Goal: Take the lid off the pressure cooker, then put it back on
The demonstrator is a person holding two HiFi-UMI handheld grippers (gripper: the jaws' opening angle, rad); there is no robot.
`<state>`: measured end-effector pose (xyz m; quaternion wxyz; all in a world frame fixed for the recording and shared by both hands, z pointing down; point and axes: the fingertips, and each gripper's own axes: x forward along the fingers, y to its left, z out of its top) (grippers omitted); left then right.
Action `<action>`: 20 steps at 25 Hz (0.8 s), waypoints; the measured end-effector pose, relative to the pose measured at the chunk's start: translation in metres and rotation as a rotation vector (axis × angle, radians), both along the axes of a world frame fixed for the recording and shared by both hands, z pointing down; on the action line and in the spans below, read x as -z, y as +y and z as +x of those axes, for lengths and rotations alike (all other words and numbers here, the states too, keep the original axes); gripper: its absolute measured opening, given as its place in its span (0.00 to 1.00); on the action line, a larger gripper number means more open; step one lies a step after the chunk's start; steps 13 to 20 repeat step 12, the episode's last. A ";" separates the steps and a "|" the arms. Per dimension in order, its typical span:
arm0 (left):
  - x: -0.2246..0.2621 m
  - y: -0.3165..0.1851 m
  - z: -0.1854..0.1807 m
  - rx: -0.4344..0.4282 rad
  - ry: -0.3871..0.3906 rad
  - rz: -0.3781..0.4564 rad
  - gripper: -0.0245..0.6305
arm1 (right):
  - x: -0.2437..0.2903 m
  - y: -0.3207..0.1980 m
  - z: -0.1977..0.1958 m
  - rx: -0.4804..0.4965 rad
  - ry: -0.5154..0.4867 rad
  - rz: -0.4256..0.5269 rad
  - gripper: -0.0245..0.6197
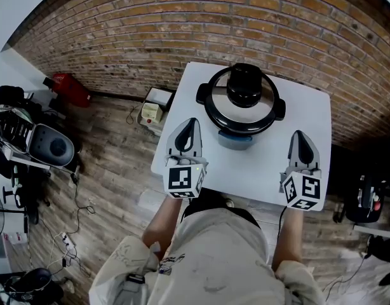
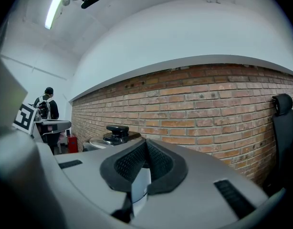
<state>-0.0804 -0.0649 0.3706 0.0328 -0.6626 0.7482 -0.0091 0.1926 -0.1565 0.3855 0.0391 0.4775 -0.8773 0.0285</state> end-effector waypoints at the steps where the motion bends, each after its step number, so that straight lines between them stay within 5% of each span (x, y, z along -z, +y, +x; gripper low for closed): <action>1: 0.000 0.000 0.000 0.000 0.000 0.000 0.06 | 0.000 0.000 -0.001 0.002 0.003 0.000 0.06; 20: 0.000 0.000 0.002 -0.002 0.000 0.002 0.06 | -0.003 0.002 -0.005 0.027 0.034 -0.006 0.06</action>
